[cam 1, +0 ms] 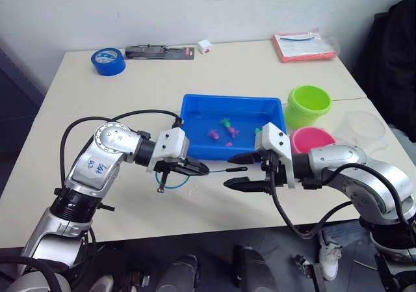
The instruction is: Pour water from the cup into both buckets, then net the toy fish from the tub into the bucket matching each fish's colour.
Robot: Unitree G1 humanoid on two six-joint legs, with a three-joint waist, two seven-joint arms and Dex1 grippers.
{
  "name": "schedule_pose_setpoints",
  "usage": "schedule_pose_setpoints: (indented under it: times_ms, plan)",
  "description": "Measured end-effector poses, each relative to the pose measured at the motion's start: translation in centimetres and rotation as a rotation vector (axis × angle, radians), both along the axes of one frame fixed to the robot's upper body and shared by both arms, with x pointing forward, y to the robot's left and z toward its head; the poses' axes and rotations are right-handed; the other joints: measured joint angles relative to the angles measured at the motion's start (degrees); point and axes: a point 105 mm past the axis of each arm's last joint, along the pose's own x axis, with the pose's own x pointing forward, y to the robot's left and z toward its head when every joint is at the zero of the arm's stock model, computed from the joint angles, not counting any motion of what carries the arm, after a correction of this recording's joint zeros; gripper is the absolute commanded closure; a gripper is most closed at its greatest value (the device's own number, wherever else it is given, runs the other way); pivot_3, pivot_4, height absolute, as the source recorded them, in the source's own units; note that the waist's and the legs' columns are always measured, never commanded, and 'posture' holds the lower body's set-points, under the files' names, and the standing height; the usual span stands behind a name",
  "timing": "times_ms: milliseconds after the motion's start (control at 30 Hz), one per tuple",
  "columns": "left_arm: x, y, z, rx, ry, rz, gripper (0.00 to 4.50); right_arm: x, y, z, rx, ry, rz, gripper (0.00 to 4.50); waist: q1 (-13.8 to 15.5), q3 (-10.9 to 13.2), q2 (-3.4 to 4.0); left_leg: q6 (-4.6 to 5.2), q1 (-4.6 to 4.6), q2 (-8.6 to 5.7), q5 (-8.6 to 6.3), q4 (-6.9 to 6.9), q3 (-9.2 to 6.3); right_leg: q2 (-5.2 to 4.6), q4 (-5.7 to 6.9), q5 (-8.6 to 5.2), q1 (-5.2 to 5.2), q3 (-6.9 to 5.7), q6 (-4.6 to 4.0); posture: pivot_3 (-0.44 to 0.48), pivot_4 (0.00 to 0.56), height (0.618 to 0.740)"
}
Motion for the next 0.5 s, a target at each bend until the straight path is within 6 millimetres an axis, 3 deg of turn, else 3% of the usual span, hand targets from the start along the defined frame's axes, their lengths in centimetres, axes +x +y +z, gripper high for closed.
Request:
schedule_pose_setpoints:
  times_ms: [100,133,500]
  plan:
    - [0.01,-0.01,-0.06,0.002,0.004,0.003,4.50,-0.15,0.09,0.07,0.004,0.002,0.008,3.46,0.0,0.0,0.00,0.00,0.00,0.00,0.00,0.00,0.00,0.00,0.00,0.00,0.00,0.00,0.00,0.000,0.150,0.740]
    - [0.01,0.01,-0.07,0.003,0.006,0.003,4.50,-0.25,0.14,0.12,0.002,-0.003,0.012,3.75,0.0,0.0,0.00,0.00,0.00,0.00,0.00,0.00,0.00,0.00,0.00,0.00,0.00,0.00,0.00,0.000,0.150,0.740]
    - [-0.01,-0.21,-0.23,0.004,0.017,0.003,4.50,-0.43,0.00,0.08,-0.012,0.004,0.011,3.72,0.0,0.0,0.00,0.00,0.00,0.00,0.00,0.00,0.00,0.00,0.00,0.00,0.00,0.00,0.00,0.000,0.150,0.740]
